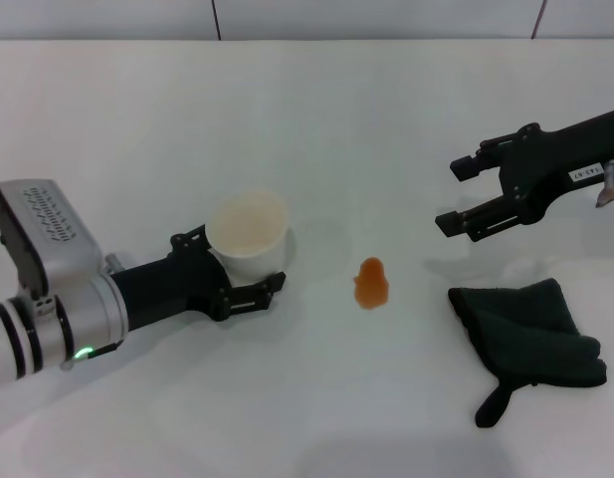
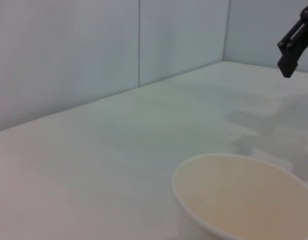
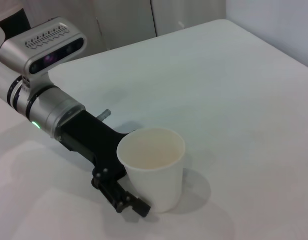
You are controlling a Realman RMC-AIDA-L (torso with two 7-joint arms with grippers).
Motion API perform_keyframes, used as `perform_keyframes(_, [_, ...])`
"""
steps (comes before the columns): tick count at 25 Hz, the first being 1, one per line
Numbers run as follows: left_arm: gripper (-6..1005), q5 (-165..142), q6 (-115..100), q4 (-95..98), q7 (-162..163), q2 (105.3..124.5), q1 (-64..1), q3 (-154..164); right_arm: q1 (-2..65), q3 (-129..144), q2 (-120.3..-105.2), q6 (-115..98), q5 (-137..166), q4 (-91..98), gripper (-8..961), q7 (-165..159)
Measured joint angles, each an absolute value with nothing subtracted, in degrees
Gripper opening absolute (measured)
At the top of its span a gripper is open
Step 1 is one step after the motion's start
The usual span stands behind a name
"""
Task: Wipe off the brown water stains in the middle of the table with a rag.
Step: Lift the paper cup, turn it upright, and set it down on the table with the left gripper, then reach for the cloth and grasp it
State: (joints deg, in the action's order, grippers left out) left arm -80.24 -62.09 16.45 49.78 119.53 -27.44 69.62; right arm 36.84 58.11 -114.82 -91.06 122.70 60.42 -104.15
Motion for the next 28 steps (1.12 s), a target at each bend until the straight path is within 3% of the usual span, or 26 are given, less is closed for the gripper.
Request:
perform_keyframes(15, [895, -79.2, -66.7, 19.0, 50.5, 118.97, -23.0, 69.2, 36.8, 58.1, -114.93, -92.2, 122.7, 60.7, 834, -104.2])
perform_keyframes(28, [895, -85.5, -71.7, 32.2, 59.5, 117.52, -14.0, 69.2, 36.8, 57.4, -114.24, -92.9, 122.7, 61.0, 834, -105.0])
